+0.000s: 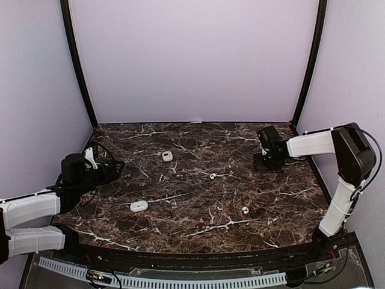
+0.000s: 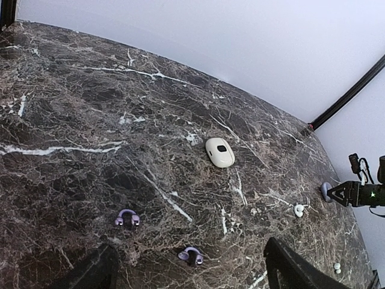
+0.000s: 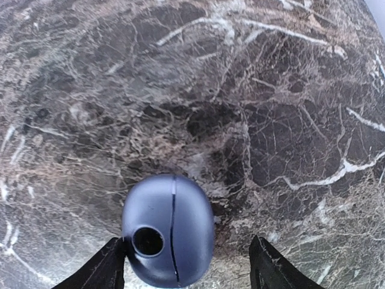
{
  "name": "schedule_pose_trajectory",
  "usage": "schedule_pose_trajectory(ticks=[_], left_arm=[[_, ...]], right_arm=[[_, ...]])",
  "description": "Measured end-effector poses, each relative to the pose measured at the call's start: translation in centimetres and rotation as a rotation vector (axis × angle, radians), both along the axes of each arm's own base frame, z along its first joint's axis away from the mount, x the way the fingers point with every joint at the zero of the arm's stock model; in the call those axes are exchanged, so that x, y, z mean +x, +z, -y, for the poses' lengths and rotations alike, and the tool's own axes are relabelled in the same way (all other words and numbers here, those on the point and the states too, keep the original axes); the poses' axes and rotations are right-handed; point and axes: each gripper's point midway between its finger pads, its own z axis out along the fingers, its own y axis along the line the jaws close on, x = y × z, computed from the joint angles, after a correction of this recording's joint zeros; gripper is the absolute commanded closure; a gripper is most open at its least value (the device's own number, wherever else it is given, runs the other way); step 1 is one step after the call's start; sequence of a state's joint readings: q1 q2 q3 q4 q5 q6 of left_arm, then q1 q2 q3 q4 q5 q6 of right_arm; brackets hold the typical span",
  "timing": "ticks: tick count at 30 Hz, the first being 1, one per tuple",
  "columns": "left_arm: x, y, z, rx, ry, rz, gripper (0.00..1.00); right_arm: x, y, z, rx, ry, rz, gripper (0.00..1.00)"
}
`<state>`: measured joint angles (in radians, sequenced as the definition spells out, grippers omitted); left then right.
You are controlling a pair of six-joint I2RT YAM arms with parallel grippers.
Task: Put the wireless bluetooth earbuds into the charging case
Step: Pick up the charging case from the center of the board.
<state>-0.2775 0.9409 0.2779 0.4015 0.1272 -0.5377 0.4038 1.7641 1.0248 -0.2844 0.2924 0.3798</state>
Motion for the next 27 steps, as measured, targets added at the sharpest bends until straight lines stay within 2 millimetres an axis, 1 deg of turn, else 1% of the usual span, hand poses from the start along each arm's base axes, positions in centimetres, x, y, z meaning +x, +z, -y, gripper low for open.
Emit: schedule_pose_trajectory(ticks=[4, 8, 15, 20, 22, 27], left_arm=[[0.0, -0.1, -0.1, 0.003, 0.005, -0.001, 0.04], [-0.1, -0.3, -0.2, 0.009, 0.007, -0.012, 0.04], [-0.1, -0.4, -0.2, 0.017, 0.009, -0.014, 0.04], [-0.3, -0.9, -0.2, 0.023, 0.003, -0.033, 0.04], [-0.3, -1.1, -0.1, 0.022, -0.002, -0.04, 0.05], [-0.4, -1.7, 0.1, 0.024, -0.019, -0.062, 0.05]], right_arm=[[-0.1, -0.6, 0.4, -0.002, -0.016, -0.016, 0.35], [0.3, -0.4, 0.4, 0.009, -0.028, -0.013, 0.39], [1.3, -0.2, 0.0, 0.018, -0.028, -0.005, 0.4], [1.8, -0.9, -0.5, 0.025, -0.015, -0.023, 0.5], [1.8, -1.1, -0.6, 0.027, -0.01, -0.028, 0.57], [2.0, -0.9, -0.8, 0.037, -0.003, -0.025, 0.59]])
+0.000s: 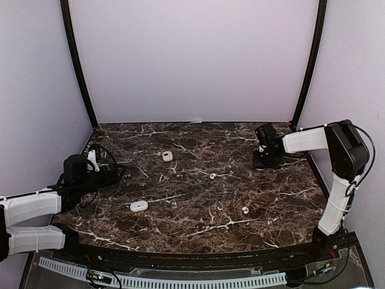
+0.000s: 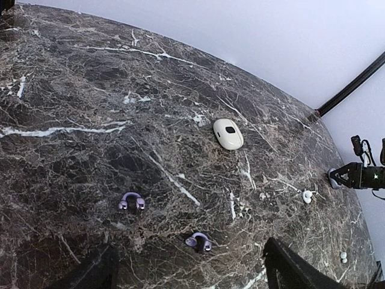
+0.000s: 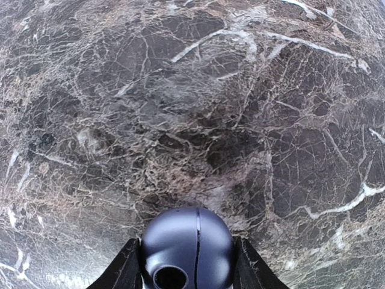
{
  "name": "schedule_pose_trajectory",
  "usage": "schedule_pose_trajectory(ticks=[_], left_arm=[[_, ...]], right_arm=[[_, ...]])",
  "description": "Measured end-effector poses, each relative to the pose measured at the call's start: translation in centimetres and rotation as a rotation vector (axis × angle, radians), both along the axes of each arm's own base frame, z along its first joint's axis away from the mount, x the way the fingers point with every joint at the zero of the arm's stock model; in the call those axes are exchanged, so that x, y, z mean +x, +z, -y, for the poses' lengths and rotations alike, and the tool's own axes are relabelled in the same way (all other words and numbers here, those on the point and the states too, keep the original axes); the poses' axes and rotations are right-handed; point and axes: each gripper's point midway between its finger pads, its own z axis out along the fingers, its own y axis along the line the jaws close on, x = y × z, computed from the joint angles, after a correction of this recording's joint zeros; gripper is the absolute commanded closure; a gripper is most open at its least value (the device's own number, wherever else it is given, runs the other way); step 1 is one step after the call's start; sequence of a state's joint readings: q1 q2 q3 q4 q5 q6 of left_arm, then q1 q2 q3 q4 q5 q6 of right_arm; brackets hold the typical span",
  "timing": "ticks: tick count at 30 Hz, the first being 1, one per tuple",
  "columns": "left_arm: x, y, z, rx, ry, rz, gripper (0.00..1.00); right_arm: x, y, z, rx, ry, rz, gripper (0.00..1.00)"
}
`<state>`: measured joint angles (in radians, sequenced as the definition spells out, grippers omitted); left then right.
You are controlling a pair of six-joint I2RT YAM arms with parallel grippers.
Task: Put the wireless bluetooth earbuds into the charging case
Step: Pick up the charging case from the center of the board.
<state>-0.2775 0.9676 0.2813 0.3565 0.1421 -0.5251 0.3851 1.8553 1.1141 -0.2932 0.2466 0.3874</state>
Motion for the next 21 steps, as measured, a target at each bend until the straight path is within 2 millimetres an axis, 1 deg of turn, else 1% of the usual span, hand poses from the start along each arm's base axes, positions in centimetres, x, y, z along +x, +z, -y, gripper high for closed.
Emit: schedule_pose_trajectory(ticks=[4, 7, 11, 13, 15, 17, 19, 21], left_arm=[[0.0, 0.2, 0.3, -0.004, -0.017, -0.002, 0.05], [-0.1, 0.4, 0.7, -0.013, -0.04, -0.002, 0.06], [-0.3, 0.1, 1.4, -0.026, -0.08, -0.019, 0.07], [-0.2, 0.1, 1.9, -0.035, -0.103, -0.025, 0.08], [-0.2, 0.1, 2.4, -0.048, -0.131, -0.027, 0.1], [-0.3, -0.2, 3.1, -0.064, -0.167, -0.043, 0.13], [-0.4, -0.5, 3.8, -0.083, -0.204, -0.059, 0.16], [-0.5, -0.6, 4.7, -0.109, -0.251, -0.073, 0.18]], right_arm=[[-0.1, 0.2, -0.1, -0.001, 0.013, -0.001, 0.6], [-0.5, 0.8, -0.1, 0.005, 0.028, 0.006, 0.6], [-1.0, 2.9, -0.6, 0.017, 0.062, 0.045, 0.59], [-1.4, 4.5, -1.4, 0.022, 0.092, 0.077, 0.59], [-2.1, 6.1, -3.0, 0.03, 0.144, 0.111, 0.59], [-3.1, 7.2, -5.4, 0.038, 0.215, 0.136, 0.6], [-4.8, 8.0, -8.4, 0.048, 0.312, 0.154, 0.6], [-7.2, 8.4, -11.6, 0.064, 0.422, 0.162, 0.6]])
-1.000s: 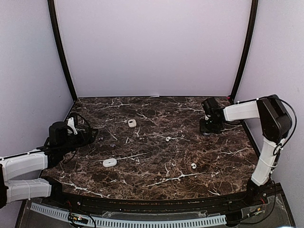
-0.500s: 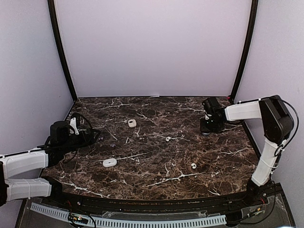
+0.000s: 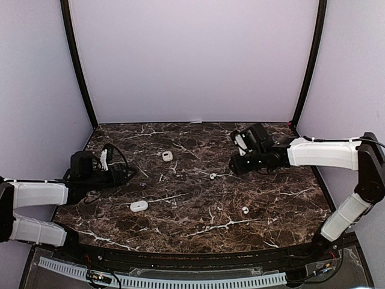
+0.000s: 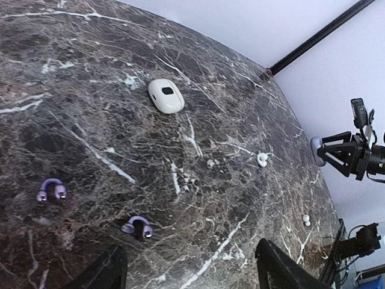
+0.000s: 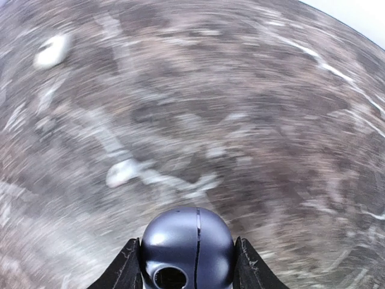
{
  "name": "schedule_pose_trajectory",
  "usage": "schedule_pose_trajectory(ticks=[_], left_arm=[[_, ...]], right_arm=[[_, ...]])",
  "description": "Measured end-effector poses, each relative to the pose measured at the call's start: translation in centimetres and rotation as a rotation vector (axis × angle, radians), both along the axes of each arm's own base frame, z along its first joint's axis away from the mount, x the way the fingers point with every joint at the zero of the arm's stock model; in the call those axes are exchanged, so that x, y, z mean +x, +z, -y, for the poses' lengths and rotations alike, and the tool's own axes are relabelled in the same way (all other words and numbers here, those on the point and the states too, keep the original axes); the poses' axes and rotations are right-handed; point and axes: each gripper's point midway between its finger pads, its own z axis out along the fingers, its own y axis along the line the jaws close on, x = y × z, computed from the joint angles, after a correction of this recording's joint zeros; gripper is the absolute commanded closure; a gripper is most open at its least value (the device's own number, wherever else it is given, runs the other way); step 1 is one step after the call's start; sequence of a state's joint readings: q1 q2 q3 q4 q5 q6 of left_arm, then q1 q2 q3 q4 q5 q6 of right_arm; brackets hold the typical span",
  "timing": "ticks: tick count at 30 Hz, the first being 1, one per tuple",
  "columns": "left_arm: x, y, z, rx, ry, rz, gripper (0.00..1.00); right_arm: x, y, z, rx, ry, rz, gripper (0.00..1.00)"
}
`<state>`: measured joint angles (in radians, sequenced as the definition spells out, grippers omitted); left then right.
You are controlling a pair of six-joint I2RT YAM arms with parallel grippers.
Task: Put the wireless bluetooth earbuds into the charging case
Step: Pick up the charging case from the center of the board, then pass from the right arm to the left
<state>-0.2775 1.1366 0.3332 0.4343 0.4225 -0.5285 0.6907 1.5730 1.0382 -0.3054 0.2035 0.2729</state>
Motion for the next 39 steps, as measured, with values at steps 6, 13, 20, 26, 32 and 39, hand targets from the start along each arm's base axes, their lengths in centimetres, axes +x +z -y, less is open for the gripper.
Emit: schedule_pose_trajectory(ticks=[6, 13, 20, 26, 32, 39], left_arm=[[-1.1, 0.1, 4.5, -0.087, -0.198, -0.055, 0.2], [-5.2, 2.6, 13.2, -0.171, -0.507, -0.07, 0.2], [-5.9, 6.7, 18.0, -0.236, -0.621, -0.046, 0.2], [-6.5, 7.1, 20.6, -0.239, -0.684, -0.049, 0.26], [-6.9, 4.9, 21.8, -0.215, -0.708, -0.106, 0.27], [-7.1, 5.4, 22.5, -0.216, -0.73, -0.09, 0.3]], right_arm=[[-8.3, 0.4, -7.5, 0.072, 0.332, 0.041, 0.61], [-12.7, 1.9, -10.7, 0.108, 0.515, 0.187, 0.65], [-14.3, 4.7, -13.5, 0.104, 0.616, 0.384, 0.66], [-14.4, 5.9, -14.1, 0.092, 0.643, 0.471, 0.66], [-14.4, 5.6, -14.3, 0.06, 0.665, 0.492, 0.67], [-14.5, 5.2, -14.7, 0.043, 0.68, 0.491, 0.68]])
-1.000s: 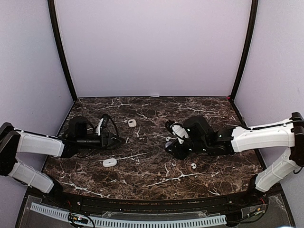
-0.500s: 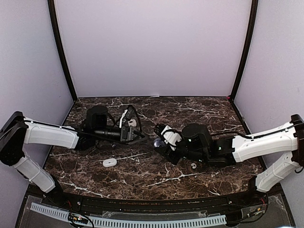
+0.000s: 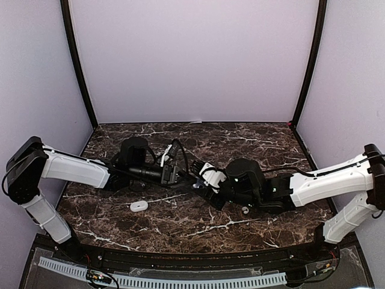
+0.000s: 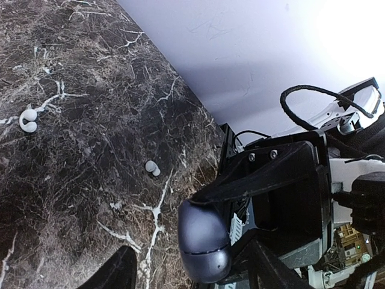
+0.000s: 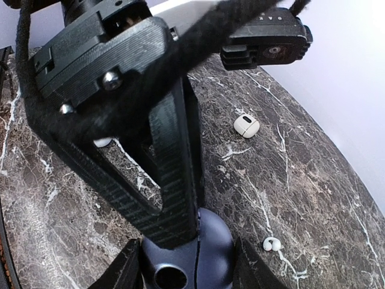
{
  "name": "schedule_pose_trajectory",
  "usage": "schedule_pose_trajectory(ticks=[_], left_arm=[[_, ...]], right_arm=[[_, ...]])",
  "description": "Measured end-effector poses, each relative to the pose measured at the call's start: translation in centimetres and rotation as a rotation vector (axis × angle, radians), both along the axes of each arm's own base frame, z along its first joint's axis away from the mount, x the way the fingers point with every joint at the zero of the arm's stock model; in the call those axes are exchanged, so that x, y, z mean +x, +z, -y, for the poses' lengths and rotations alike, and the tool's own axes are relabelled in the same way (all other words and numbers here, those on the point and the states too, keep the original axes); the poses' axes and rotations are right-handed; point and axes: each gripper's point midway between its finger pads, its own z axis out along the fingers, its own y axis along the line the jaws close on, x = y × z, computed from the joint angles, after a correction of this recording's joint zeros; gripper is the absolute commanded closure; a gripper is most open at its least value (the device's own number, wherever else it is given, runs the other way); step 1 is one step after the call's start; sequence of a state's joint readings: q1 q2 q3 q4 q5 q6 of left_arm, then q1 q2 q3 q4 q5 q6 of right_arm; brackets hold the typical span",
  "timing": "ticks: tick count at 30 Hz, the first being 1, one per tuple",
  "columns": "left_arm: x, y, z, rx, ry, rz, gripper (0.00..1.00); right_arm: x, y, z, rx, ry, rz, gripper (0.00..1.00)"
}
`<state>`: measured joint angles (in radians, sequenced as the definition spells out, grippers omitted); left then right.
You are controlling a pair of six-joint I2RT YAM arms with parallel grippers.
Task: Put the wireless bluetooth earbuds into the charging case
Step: Pass from the right arm to the left
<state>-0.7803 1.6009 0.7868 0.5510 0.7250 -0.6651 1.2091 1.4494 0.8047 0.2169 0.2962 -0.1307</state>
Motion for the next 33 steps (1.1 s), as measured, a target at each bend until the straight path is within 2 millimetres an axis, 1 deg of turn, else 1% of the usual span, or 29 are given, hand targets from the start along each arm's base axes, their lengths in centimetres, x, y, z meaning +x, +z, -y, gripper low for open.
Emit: schedule_pose_trajectory(ticks=[4, 9, 11, 12, 14, 19, 21, 23, 27, 33], left_arm=[[-0.3, -0.6, 0.1, 0.013, -0.013, -0.009, 0.43], [-0.7, -1.2, 0.5, 0.028, -0.041, -0.024, 0.55], [-0.8, -1.3, 0.7, 0.029, -0.047, -0.026, 0.64], [-0.8, -1.3, 0.7, 0.029, -0.053, -0.025, 0.67], [-0.9, -1.3, 0.7, 0.029, -0.057, -0.027, 0.68], [-1.1, -1.5, 0.5, 0.037, -0.06, -0.011, 0.69], [-1.4, -1.8, 0.1, 0.047, -0.061, 0.008, 0.69], [-1.8, -2.5, -0.5, 0.068, -0.067, 0.031, 0.69], [-2.5, -2.4, -1.3, 0.069, -0.085, 0.102, 0.69], [-3.9, -2.7, -2.4, 0.061, -0.14, 0.202, 0.69]], right_arm=[[0.1, 0.1, -0.4, 0.001, 0.001, 0.001, 0.68], [0.1, -0.4, -0.5, -0.014, 0.002, 0.0, 0.69], [0.2, -0.6, -0.6, -0.02, 0.002, -0.001, 0.68], [0.2, -0.6, -0.7, -0.025, 0.003, -0.001, 0.65], [0.1, -0.8, -0.8, -0.031, 0.006, -0.001, 0.57], [-0.2, -0.9, -0.9, -0.029, 0.011, -0.013, 0.33], [-0.5, -0.7, -0.9, -0.01, 0.02, -0.021, 0.27], [-1.0, -0.7, -0.6, 0.014, 0.039, -0.038, 0.24], [-1.8, 0.0, 0.3, 0.082, 0.086, -0.099, 0.23], [-0.7, 2.0, 1.2, 0.225, 0.144, -0.224, 0.24]])
